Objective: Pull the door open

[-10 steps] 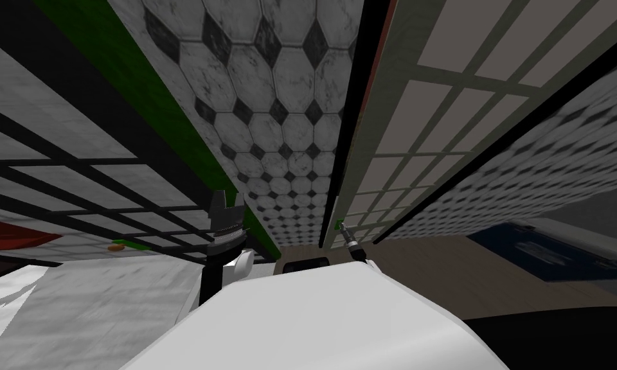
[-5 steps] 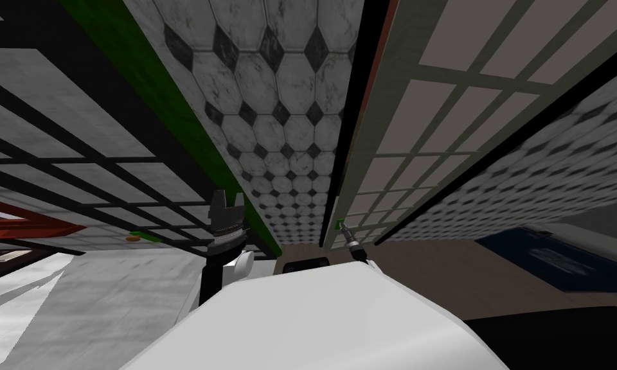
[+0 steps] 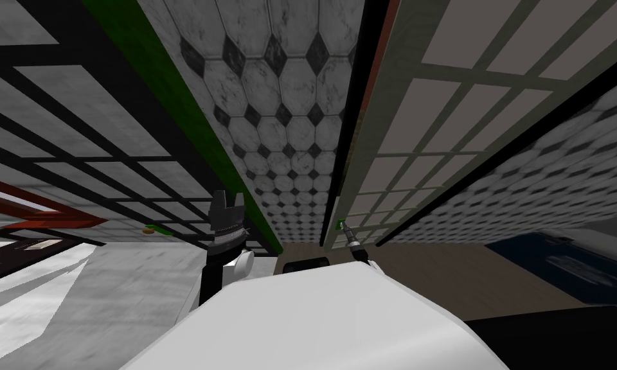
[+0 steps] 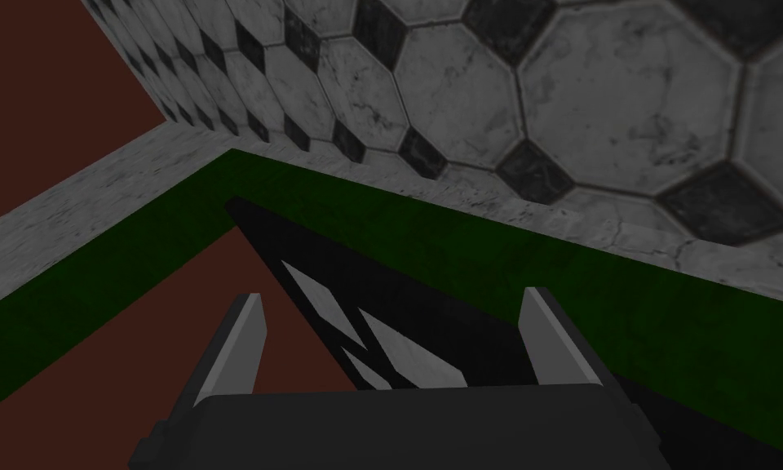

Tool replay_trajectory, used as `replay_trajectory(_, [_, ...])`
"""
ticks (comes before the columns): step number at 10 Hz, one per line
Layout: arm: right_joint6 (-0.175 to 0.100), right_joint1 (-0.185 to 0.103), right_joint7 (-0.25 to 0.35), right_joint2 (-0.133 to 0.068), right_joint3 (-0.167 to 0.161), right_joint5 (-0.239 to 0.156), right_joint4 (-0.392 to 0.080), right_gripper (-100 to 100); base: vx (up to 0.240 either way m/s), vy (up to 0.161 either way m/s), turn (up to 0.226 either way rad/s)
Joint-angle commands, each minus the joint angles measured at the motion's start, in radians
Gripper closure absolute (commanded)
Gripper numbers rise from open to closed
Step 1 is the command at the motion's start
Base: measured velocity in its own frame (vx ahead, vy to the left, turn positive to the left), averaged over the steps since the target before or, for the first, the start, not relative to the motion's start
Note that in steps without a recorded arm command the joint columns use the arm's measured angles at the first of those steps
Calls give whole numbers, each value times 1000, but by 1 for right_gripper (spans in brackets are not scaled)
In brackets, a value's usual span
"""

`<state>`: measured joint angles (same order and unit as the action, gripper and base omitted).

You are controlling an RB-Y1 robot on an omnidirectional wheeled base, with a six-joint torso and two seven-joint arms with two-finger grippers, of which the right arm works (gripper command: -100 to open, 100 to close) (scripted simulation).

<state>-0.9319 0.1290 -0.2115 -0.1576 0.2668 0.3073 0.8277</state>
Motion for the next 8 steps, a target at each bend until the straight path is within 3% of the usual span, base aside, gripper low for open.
replay_trajectory(1, [-3,2,50,-1,-14,-20,0,100,-32,-15,63])
replay_trajectory(8, [2,11,220,-19,-49,-98,3,100,-32,-11,63])
